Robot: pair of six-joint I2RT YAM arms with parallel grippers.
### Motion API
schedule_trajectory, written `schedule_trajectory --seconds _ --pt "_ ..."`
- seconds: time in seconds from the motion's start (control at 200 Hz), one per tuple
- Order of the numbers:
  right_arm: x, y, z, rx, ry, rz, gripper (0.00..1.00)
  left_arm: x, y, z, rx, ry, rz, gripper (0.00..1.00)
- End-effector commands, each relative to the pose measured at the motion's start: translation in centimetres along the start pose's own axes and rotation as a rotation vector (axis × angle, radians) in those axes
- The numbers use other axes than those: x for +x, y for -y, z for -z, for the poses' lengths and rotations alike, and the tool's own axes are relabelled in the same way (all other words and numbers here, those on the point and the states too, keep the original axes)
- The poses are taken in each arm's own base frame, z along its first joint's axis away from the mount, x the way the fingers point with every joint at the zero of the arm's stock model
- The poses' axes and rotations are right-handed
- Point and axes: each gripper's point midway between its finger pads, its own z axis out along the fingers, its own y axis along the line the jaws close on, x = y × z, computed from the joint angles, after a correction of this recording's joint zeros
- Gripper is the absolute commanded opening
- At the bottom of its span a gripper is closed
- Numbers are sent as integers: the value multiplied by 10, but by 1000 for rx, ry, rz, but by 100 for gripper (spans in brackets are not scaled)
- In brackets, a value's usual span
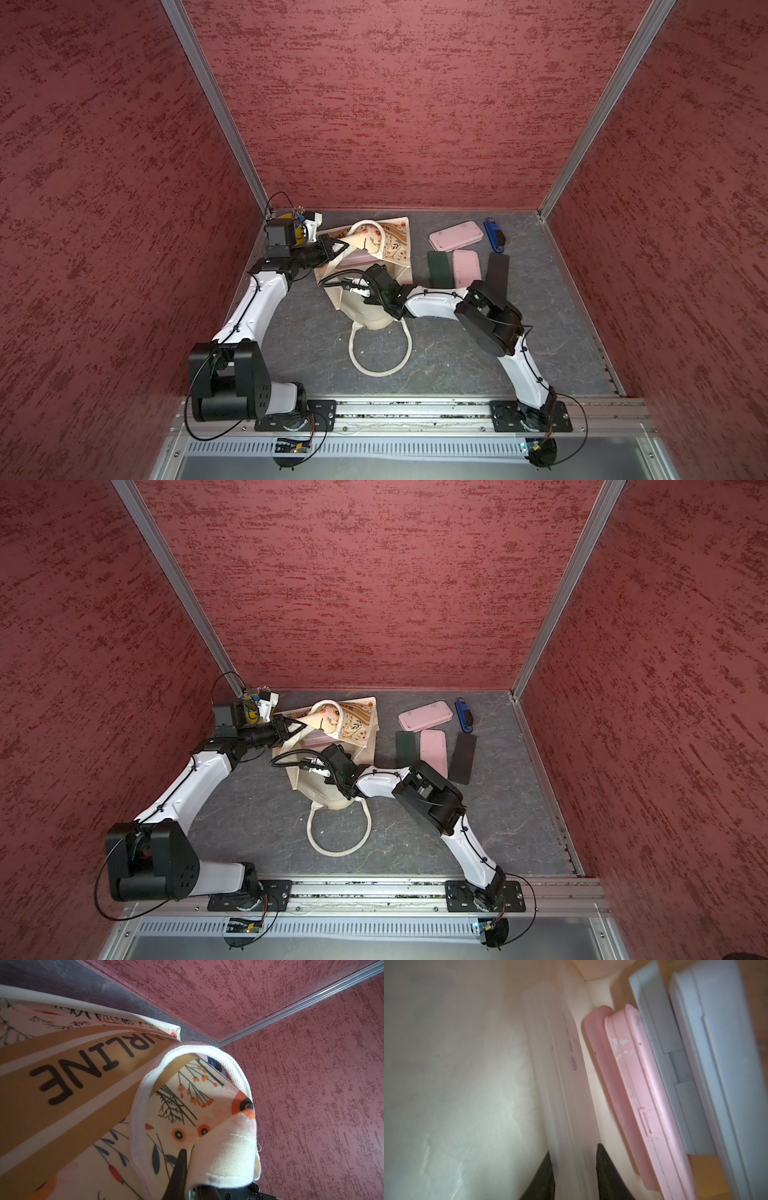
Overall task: Take out the pencil case from the canvas bag
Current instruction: Pick up the pencil case from the canvas bag.
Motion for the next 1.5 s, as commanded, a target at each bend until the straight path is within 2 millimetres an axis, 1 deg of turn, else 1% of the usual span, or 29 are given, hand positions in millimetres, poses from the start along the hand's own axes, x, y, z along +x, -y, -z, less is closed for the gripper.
schedule_trajectory --seconds 0.0,0.06,0.256,0.366,0.441,0.636,0.706,0.777,0.857,0.942,1.002,1.132,1.172,1.293,1.493 --pt "27 -32 -15 -89 -87 -31 34 7 -9 -4 -30 -19 31 3" --pt "27 -32 -18 -82 -89 -33 36 8 -9 -5 -30 -22 31 3" --pt "28 -26 -26 -33 -91 -26 45 9 -8 -6 -27 -27 31 4" --pt "28 -23 -28 -16 -96 -22 45 10 -8 -6 -28 -28 29 4" --pt "27 -20 -28 -6 -95 -24 41 10 -8 -6 -30 -28 28 4" --pt "15 -2 -15 65 -42 -62 36 10 -8 -7 -30 -28 28 4" --pt "13 5 -10 94 -25 -72 36 9 -8 -6 -29 -27 29 4" --pt "12 9 -8 120 -17 -69 40 10 -8 -7 -27 -29 30 4" --pt "17 8 -15 127 -40 -52 42 10 -7 -6 -25 -28 30 4" --pt "26 1 -28 93 -94 -39 43 8 -7 -5 -26 -22 26 4" --pt "28 -1 -35 83 -114 -40 43 8 -6 -5 -26 -21 22 4" --pt "27 1 -39 91 -110 -50 43 8 -6 -5 -26 -20 22 3" --pt "25 2 -39 94 -103 -58 42 8 -6 -5 -26 -19 21 3" --pt "19 7 -33 93 -89 -76 35 8 -6 -5 -25 -21 23 3" --pt "4 19 -9 101 -39 -109 26 8 -7 -4 -27 -20 27 3"
